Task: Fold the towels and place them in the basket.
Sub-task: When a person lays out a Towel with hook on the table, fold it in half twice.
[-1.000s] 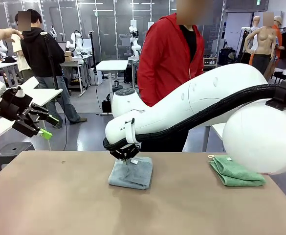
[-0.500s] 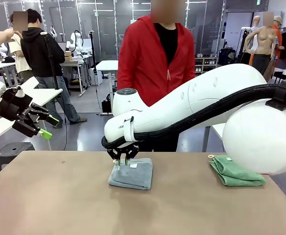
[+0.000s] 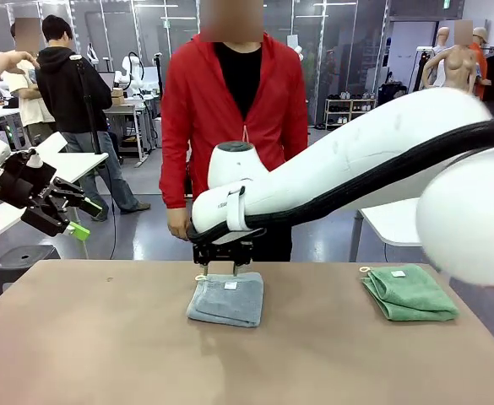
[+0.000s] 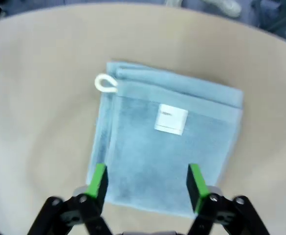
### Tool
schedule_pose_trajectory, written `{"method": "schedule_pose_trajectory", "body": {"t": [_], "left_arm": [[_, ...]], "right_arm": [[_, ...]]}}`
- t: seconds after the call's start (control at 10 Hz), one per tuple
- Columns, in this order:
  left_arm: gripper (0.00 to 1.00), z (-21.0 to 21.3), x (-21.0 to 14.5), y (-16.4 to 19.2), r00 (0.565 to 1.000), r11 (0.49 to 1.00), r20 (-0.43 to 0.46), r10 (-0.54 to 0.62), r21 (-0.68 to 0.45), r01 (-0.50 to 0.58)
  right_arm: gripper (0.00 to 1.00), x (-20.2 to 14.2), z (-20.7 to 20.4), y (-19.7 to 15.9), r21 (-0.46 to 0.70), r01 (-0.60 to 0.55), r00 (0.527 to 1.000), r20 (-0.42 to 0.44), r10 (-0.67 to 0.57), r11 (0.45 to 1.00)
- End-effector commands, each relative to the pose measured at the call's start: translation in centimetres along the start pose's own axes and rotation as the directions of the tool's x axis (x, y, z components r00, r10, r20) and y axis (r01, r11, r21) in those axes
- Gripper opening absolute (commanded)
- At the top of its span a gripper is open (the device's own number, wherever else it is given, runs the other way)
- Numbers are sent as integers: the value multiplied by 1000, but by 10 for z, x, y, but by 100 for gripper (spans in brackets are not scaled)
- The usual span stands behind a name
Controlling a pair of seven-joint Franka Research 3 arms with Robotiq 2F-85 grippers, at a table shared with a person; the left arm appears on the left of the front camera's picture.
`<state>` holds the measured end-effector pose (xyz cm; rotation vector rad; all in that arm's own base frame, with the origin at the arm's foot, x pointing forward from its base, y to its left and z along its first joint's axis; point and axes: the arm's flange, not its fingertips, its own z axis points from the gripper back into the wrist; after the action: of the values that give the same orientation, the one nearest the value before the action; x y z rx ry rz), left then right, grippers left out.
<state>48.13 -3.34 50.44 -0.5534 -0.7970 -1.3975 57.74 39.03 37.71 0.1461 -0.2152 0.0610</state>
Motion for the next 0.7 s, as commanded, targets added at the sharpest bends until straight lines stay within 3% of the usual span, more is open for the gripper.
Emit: {"method": "schedule_pose_trajectory", "body": {"t": [0.0, 0.3, 0.6], "left_arm": [[100, 0, 1, -3, 1000, 1000, 0, -1, 16, 1], [100, 0, 1, -3, 1000, 1000, 0, -1, 16, 1], [100, 0, 1, -3, 1000, 1000, 0, -1, 16, 1]], "right_arm": [[83, -27, 29, -45, 59, 78, 997, 16, -79, 995], [83, -40, 51, -89, 83, 185, 983, 2, -186, 979], [83, -42, 52, -102, 81, 220, 975, 5, -221, 972]]}}
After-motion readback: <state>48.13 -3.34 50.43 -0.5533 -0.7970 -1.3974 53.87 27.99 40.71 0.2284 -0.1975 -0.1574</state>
